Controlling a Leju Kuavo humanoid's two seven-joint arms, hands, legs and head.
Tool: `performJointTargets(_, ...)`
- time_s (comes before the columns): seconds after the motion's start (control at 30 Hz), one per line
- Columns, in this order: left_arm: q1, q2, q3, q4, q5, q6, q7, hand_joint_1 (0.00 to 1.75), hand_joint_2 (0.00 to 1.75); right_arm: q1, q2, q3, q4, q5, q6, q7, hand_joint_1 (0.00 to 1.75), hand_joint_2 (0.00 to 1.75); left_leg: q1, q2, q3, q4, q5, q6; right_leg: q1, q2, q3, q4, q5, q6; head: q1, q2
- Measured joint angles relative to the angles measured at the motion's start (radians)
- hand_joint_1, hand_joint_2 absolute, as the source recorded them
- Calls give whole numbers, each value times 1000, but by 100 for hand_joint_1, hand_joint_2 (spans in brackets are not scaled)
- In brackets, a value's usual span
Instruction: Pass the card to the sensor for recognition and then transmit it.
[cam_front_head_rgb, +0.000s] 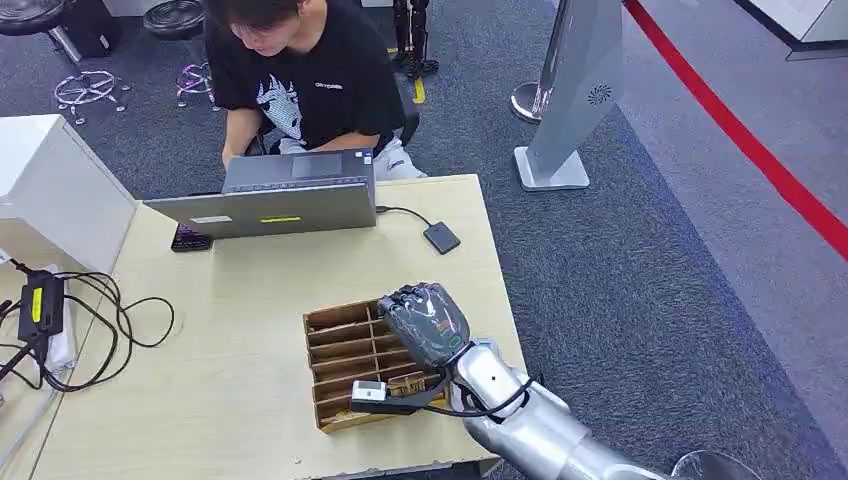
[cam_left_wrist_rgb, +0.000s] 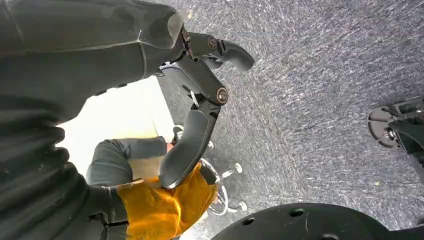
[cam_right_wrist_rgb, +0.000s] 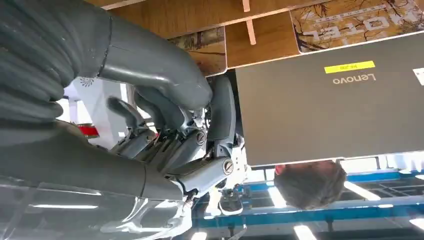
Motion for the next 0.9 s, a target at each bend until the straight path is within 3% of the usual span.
performJointTargets(0.2,0,0,7,0,-6,1,0,0,175,0,0,0,0,2,-6,7,2,175,0,0,0,0,0,0,0,0,0,0,0,0,0,0)
performJointTargets(0.9,0,0,31,0,-18,0,0,0,175,0,0,0,-6,1,-19,9,0,175,0,0,0,0,0,0,0,0,0,0,0,0,0,0)
